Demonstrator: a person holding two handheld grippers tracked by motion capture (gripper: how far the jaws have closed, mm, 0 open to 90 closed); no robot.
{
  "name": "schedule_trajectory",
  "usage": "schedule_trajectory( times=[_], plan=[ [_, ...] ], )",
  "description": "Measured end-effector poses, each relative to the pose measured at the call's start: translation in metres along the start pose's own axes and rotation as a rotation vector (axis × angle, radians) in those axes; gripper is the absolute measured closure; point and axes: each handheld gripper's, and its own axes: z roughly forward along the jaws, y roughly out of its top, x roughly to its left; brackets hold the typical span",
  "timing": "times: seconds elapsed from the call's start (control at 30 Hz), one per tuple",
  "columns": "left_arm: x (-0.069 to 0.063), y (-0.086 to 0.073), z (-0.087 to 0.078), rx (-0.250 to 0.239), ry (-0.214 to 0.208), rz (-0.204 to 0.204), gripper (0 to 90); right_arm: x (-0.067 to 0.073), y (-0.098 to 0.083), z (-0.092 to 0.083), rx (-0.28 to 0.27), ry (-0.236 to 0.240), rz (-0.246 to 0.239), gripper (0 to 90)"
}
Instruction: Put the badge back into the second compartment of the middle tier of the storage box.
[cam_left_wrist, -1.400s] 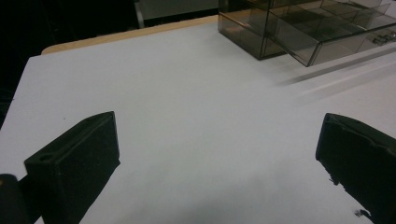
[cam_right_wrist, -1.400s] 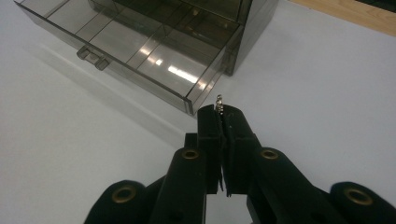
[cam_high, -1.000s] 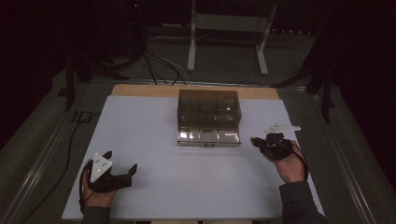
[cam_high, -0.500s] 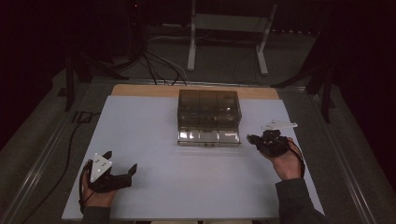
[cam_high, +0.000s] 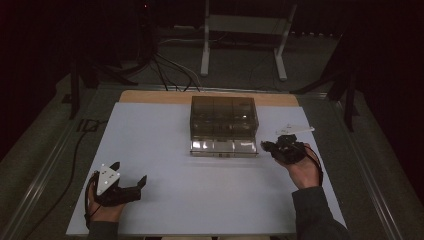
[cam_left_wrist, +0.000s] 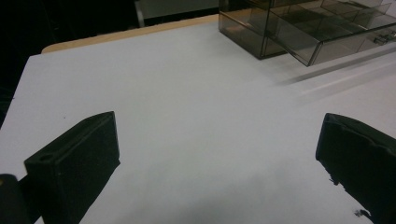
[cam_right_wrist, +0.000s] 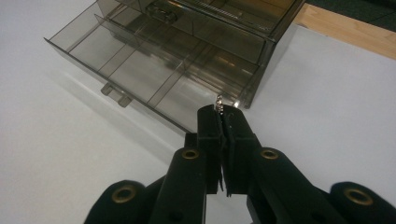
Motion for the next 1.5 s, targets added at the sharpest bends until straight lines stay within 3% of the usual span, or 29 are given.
schedule_trajectory(
  times=[1.5],
  plan=[
    [0.000, 0.000, 0.000, -0.003, -0.001, -0.002, 0.6, 0.020, 0.035, 0.019, -0.017, 0.044, -0.033, 87.8]
  ],
)
